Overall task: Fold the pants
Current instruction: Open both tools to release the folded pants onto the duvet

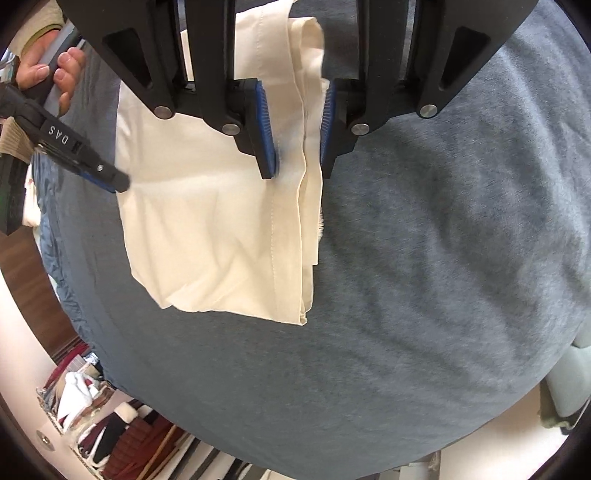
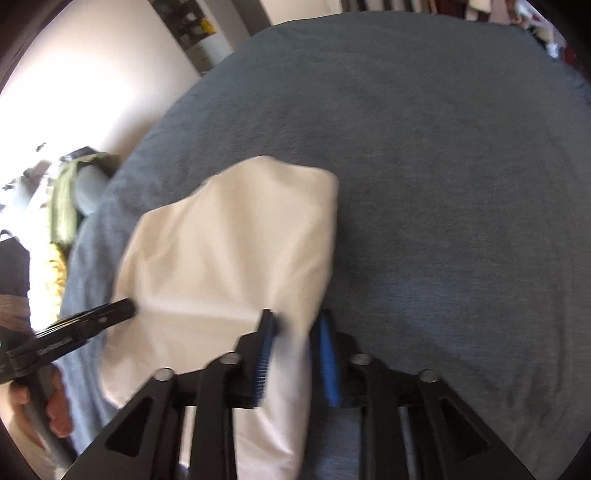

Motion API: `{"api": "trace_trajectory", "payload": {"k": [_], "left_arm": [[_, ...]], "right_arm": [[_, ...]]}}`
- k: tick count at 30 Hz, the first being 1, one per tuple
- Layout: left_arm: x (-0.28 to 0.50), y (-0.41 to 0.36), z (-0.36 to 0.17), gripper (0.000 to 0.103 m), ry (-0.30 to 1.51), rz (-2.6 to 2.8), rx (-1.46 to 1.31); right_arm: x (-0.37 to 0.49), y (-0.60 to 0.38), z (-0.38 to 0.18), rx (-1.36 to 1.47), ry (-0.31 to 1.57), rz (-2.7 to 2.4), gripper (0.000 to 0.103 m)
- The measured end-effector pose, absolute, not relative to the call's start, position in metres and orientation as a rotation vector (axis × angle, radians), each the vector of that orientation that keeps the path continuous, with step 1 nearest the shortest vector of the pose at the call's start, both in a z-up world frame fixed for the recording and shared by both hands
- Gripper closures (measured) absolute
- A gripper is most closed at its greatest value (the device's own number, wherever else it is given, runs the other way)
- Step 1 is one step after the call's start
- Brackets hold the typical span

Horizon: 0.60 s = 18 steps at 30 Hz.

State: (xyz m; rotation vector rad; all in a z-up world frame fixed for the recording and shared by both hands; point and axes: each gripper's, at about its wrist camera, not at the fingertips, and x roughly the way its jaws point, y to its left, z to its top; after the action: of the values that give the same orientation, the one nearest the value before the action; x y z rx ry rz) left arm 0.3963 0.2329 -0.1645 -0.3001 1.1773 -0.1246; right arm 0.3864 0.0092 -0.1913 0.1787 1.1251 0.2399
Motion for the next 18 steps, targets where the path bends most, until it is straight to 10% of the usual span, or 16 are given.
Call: {"api": "trace_trajectory", "payload": {"k": [18], "left_arm": [[0.418, 0.226, -0.121, 0.074, 1.102, -0.050, -0.159]], "right_arm": [[0.402, 0.014, -0.158, 0.148, 1.041, 0.233, 0.072]]}}
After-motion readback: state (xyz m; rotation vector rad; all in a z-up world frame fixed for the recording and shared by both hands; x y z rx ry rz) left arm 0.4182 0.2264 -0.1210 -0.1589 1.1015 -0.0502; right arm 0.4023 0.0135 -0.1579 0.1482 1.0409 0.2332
